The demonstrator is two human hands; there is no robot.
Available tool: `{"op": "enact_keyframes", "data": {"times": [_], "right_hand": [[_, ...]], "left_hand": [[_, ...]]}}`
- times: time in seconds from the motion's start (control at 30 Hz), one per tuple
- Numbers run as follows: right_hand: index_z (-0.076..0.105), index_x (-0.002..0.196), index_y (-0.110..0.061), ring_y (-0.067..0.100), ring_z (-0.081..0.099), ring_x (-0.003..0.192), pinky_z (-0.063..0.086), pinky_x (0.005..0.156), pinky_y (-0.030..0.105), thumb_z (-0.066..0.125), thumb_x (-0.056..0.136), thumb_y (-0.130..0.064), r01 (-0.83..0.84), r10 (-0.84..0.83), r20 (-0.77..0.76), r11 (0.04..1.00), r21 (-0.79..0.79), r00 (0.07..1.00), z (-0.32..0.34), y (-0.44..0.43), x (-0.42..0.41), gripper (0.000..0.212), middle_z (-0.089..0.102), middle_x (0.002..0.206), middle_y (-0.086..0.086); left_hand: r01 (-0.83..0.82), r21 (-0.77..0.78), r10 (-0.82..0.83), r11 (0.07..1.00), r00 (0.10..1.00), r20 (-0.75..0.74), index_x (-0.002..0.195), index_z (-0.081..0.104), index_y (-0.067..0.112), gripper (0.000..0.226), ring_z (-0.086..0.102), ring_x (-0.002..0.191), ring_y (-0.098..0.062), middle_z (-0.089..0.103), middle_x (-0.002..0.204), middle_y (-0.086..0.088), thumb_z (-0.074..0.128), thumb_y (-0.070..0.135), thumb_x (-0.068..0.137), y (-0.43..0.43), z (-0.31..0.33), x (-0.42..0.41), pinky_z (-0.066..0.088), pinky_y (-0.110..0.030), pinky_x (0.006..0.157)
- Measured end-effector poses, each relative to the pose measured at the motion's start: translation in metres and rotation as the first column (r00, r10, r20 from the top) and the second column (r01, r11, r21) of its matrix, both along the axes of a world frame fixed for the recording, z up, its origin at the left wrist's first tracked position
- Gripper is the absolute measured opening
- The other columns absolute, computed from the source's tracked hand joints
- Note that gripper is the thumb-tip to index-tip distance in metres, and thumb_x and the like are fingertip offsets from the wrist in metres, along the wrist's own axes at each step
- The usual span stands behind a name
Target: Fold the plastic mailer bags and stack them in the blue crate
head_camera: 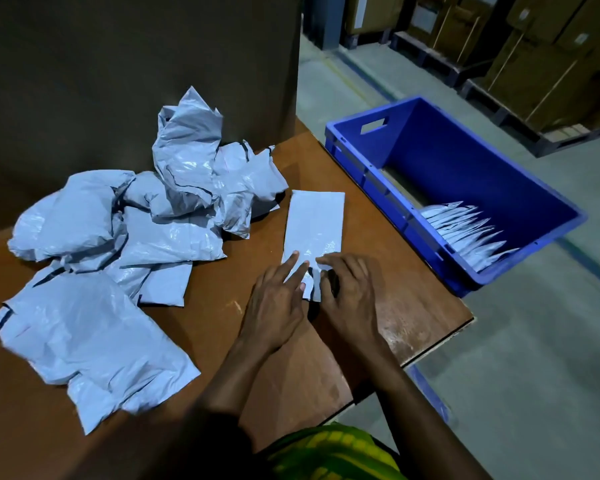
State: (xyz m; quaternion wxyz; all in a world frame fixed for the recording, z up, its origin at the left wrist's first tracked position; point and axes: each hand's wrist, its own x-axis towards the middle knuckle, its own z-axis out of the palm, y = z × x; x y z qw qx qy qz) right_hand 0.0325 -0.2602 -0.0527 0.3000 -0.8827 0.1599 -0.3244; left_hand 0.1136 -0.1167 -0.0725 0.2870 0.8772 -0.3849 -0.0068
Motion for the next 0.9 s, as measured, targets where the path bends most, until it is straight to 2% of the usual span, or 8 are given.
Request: {"op": "enact_keyframes", "data": {"times": [0.1, 0.2, 0.3, 0.43, 0.63, 0.73, 0.8, 0.9], "right_hand": [[0.063, 0.136, -0.003, 0.022, 0.050, 0.136, 0.040, 0.117, 0.035, 0.055, 0.098, 0.000, -0.085, 0.083, -0.077, 0.996, -0.020, 0.994, -0.004, -0.002, 0.011, 0.040, 0.062, 0.141, 0.012], [0.047, 0.154, -0.009, 0.024, 0.027, 0.157, 0.022, 0.128, 0.038, 0.043, 0.109, -0.021, -0.135, 0.103, -0.248, 0.984, -0.114, 0.963, -0.011, -0.002, 0.026, 0.047, 0.042, 0.163, 0.008], [0.030, 0.164, -0.023, 0.017, 0.006, 0.161, 0.014, 0.130, 0.041, 0.030, 0.113, -0.038, -0.142, 0.068, -0.380, 0.975, -0.172, 0.923, -0.019, -0.001, 0.032, 0.053, 0.019, 0.173, -0.002], [0.018, 0.167, -0.027, 0.017, -0.006, 0.161, 0.010, 0.131, 0.040, 0.025, 0.112, -0.043, -0.116, 0.016, -0.453, 0.974, -0.195, 0.891, -0.026, 0.002, 0.027, 0.057, 0.005, 0.175, -0.005], [0.015, 0.167, -0.026, 0.021, -0.006, 0.162, 0.010, 0.130, 0.042, 0.024, 0.110, -0.042, -0.080, -0.042, -0.480, 0.969, -0.232, 0.876, -0.024, 0.006, 0.030, 0.060, 0.003, 0.175, -0.002], [0.021, 0.166, -0.025, 0.021, 0.001, 0.162, 0.010, 0.129, 0.042, 0.024, 0.110, -0.044, -0.091, -0.023, -0.472, 0.972, -0.217, 0.881, -0.021, 0.005, 0.026, 0.060, 0.010, 0.175, -0.002], [0.039, 0.160, -0.022, 0.024, 0.024, 0.158, 0.023, 0.125, 0.043, 0.032, 0.109, -0.042, -0.071, -0.016, -0.438, 0.981, -0.181, 0.899, -0.017, 0.005, 0.020, 0.055, 0.032, 0.169, 0.003], [0.075, 0.119, -0.018, 0.025, 0.069, 0.113, 0.043, 0.099, 0.039, 0.046, 0.108, -0.033, -0.008, -0.069, -0.277, 0.964, -0.265, 0.958, 0.001, -0.004, 0.009, 0.035, 0.075, 0.124, 0.004]], "left_hand": [[-0.108, -0.065, 0.106, 0.992, 0.994, -0.036, 0.145, 0.059, 0.011, 0.045, 0.053, 0.127, -0.026, 0.053, 0.154, -0.006, 0.041, 0.021, 0.105, -0.004, 0.005, -0.005, 0.048, -0.046, 0.105], [-0.131, 0.007, 0.131, 0.991, 0.991, 0.042, 0.144, 0.059, 0.010, 0.046, 0.050, 0.134, -0.033, 0.054, 0.152, -0.010, 0.041, 0.020, 0.103, -0.005, 0.006, 0.005, 0.046, -0.052, 0.108], [-0.161, 0.061, 0.157, 0.985, 0.986, 0.060, 0.151, 0.051, 0.011, 0.051, 0.038, 0.148, -0.034, 0.047, 0.158, -0.011, 0.031, 0.031, 0.109, -0.005, 0.004, 0.019, 0.035, -0.053, 0.119], [-0.173, 0.207, 0.141, 0.963, 0.977, 0.162, 0.163, 0.029, 0.014, 0.063, 0.017, 0.159, -0.031, 0.028, 0.169, -0.008, 0.009, 0.043, 0.111, -0.006, -0.007, 0.019, 0.016, -0.053, 0.127], [-0.247, 0.241, 0.192, 0.939, 0.954, 0.231, 0.164, 0.026, 0.014, 0.060, 0.011, 0.160, -0.032, 0.022, 0.171, -0.008, 0.024, 0.037, 0.109, -0.011, -0.011, 0.018, 0.012, -0.059, 0.127], [-0.222, 0.260, 0.165, 0.940, 0.960, 0.225, 0.162, 0.033, 0.015, 0.060, 0.016, 0.158, -0.035, 0.025, 0.170, -0.012, 0.022, 0.036, 0.107, -0.014, -0.005, 0.018, 0.017, -0.063, 0.124], [-0.189, 0.264, 0.123, 0.946, 0.961, 0.248, 0.162, 0.034, 0.020, 0.058, 0.013, 0.159, -0.036, 0.021, 0.171, -0.012, 0.023, 0.036, 0.107, -0.009, -0.003, 0.018, 0.013, -0.063, 0.125], [-0.095, 0.269, 0.038, 0.959, 0.977, 0.210, 0.164, 0.024, 0.035, 0.059, -0.003, 0.160, -0.035, 0.002, 0.174, -0.007, 0.030, 0.029, 0.105, 0.010, 0.000, 0.023, -0.007, -0.056, 0.127]]}}
